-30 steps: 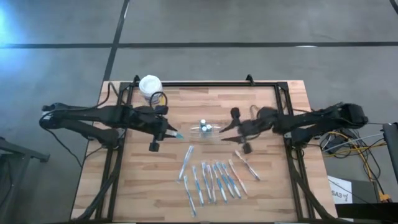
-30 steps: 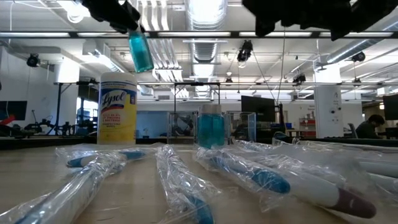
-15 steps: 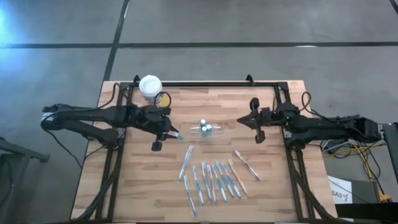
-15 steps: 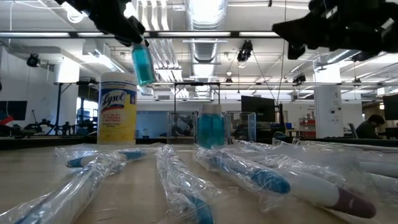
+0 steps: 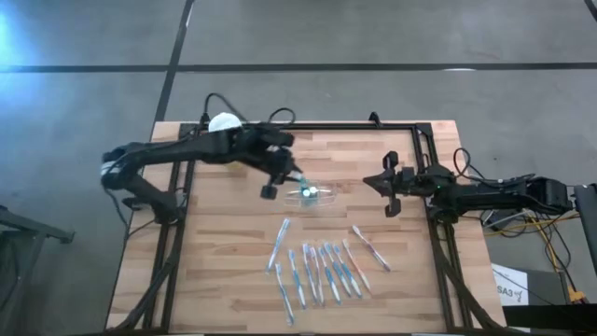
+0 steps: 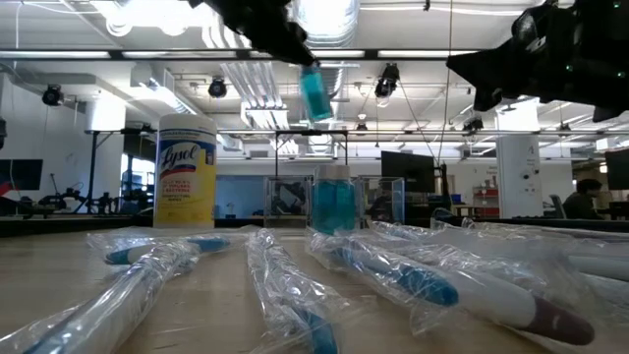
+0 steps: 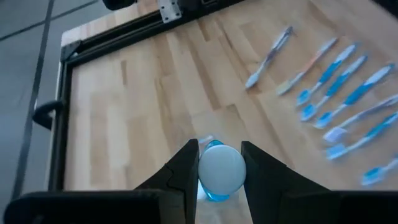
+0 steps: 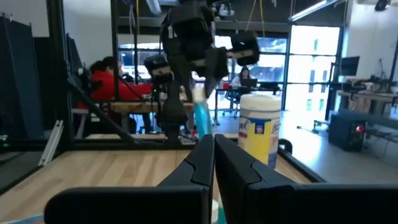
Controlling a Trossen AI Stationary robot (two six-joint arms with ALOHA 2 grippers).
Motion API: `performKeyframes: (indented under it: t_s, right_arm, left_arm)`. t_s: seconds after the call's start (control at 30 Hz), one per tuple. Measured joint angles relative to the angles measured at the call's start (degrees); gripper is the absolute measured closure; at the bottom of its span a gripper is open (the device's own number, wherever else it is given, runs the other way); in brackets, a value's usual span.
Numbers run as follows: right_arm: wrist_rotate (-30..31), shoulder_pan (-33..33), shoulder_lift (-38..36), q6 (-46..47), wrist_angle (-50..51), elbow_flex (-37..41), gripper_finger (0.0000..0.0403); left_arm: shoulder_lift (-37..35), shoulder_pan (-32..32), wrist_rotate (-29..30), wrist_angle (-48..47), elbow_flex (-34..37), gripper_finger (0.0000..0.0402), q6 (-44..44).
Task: Pick & Place toothbrushing station
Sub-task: Put the blue mouthwash bottle into the middle section of the transparent organizer
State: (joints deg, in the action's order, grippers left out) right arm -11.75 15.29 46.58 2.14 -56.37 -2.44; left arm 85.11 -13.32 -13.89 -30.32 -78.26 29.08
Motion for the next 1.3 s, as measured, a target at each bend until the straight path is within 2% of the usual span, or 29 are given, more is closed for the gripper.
performKeyframes:
  t_s: [0.2, 0.3, 0.43, 1.3]
  right_arm:
    - [-0.04, 0.0, -0.1, -0.08, 0.04, -0.92, 0.0394]
    - [-0.07, -0.05, -0.42, 2.13, -0.05, -2.26, 0.0394]
    - [-0.23, -1.03, 1.22, 1.17, 0.36, -2.09, 0.0394]
    - [-0.39, -1.11, 1.5, -0.72, 1.81, -2.8, 0.0394]
  left_arm:
    - [9.77, -2.68, -2.27, -4.95, -8.34, 0.0305, 12.29]
    - [13.01, -3.73, -7.13, -5.93, -10.0, 0.0305, 17.11]
    - [14.8, -4.39, -8.18, -5.71, -11.05, 0.0305, 21.55]
    - [18.89, -7.59, -14.01, -5.95, -10.62, 0.0305, 25.19]
